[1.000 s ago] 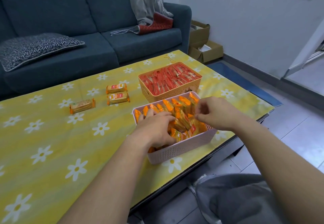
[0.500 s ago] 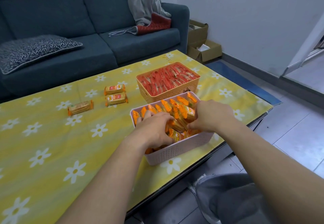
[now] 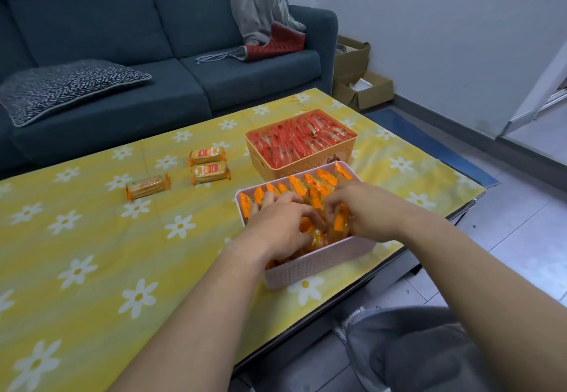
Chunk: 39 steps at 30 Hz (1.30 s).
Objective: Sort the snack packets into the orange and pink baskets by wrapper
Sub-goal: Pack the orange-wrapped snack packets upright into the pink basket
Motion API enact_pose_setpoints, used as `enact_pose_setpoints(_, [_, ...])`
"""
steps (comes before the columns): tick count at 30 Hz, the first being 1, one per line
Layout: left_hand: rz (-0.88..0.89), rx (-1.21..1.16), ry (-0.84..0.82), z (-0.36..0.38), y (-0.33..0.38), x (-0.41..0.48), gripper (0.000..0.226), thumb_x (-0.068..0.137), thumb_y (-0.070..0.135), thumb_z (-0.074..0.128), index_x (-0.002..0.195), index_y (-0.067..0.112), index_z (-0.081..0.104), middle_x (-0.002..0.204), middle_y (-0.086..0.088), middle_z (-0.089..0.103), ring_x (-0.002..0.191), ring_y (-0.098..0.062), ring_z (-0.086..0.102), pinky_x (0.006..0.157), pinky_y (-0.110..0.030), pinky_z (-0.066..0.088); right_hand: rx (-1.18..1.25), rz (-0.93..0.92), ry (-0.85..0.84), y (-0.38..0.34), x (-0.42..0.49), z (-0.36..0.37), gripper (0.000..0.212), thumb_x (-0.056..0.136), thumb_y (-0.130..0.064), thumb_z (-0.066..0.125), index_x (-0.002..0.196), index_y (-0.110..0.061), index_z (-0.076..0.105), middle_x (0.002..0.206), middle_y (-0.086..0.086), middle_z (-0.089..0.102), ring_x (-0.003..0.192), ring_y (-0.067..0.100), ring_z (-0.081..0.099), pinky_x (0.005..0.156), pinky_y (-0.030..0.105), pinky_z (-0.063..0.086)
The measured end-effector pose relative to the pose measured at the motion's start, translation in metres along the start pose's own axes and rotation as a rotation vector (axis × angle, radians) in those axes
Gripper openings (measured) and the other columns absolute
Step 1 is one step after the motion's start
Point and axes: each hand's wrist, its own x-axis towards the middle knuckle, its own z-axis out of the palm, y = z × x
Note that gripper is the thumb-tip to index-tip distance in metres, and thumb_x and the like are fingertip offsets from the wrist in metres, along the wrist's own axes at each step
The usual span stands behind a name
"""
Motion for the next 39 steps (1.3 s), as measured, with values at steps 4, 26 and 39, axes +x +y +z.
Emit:
enact_pose_setpoints(4, [-0.008, 0.048, -0.046, 0.0, 0.0, -0.001, 0.036, 0.093, 0.03, 0.056, 0.121, 0.052, 0.061, 0.155, 0.014, 0.033, 0.137, -0.025, 0.024, 0.108, -0.048, 0.019, 0.043, -0.019, 0.016, -0.001, 0.006, 0.01, 0.045, 0.075, 0.007, 0.056, 0.086, -0.036, 0.066, 0.095, -0.01, 0.05, 0.096, 0.014, 0.054, 0.079, 0.032, 0.046])
enact_pose_setpoints(26, [-0.088, -0.03, 0.16, 0.016, 0.021, 0.013, 0.041, 0.08, 0.052, 0.07, 0.115, 0.035, 0.054, 0.113, 0.007, 0.049, 0.118, -0.025, 0.041, 0.096, -0.04, 0.037, 0.418, 0.214, 0.481, 0.028, 0.008, 0.0, 0.009, 0.083, -0.018, 0.07, 0.089, -0.025, 0.068, 0.089, -0.011, 0.069, 0.073, -0.006, 0.058, 0.063, 0.015, 0.043])
enact_pose_setpoints(39, [-0.021, -0.006, 0.035, 0.005, 0.025, 0.018, 0.065, 0.075, 0.054, 0.072, 0.133, 0.036, 0.049, 0.115, 0.015, 0.056, 0.119, -0.022, 0.038, 0.099, -0.041, 0.036, 0.324, 0.36, 0.412, 0.031, 0.011, -0.013, 0.023, 0.076, -0.024, 0.069, 0.097, -0.013, 0.068, 0.086, 0.006, 0.072, 0.072, 0.018, 0.066, 0.067, 0.042, 0.059])
